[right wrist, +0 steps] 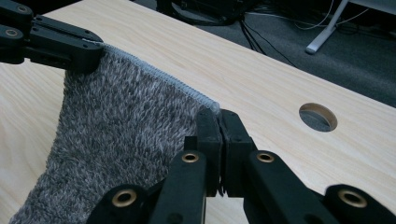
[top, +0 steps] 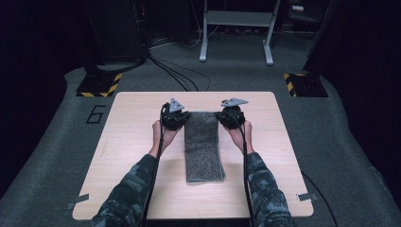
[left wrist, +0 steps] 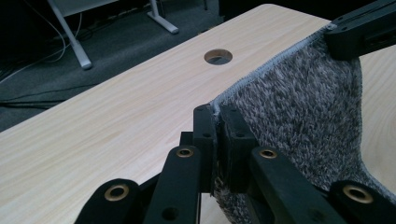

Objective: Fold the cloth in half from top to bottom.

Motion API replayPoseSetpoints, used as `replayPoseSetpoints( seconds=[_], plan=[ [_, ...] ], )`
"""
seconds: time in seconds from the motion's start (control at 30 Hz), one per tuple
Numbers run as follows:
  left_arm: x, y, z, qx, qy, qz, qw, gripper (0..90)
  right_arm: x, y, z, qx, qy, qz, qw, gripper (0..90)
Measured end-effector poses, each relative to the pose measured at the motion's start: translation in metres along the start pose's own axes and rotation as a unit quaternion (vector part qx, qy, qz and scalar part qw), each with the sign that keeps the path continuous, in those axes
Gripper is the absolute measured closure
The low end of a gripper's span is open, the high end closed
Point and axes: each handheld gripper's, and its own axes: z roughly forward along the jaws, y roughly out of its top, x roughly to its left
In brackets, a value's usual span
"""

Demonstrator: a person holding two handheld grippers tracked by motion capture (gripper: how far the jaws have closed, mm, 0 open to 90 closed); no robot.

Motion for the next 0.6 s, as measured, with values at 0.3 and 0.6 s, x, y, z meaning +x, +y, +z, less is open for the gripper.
replayPoseSetpoints(
  seconds=[0.3,0.6],
  plan=[
    [0.002,0.014,-0.001,-0.004,0.008,0.02,0.9998,85.8,-0.003,0.01,-0.006,-0.021,-0.004,0.002,0.9998,88.4],
    [-0.004,0.01,-0.012,-0.017,-0.007,0.023,0.9996,85.7,0.001,0.005,-0.02,-0.036,0.011,0.0,0.9993,88.3]
  ],
)
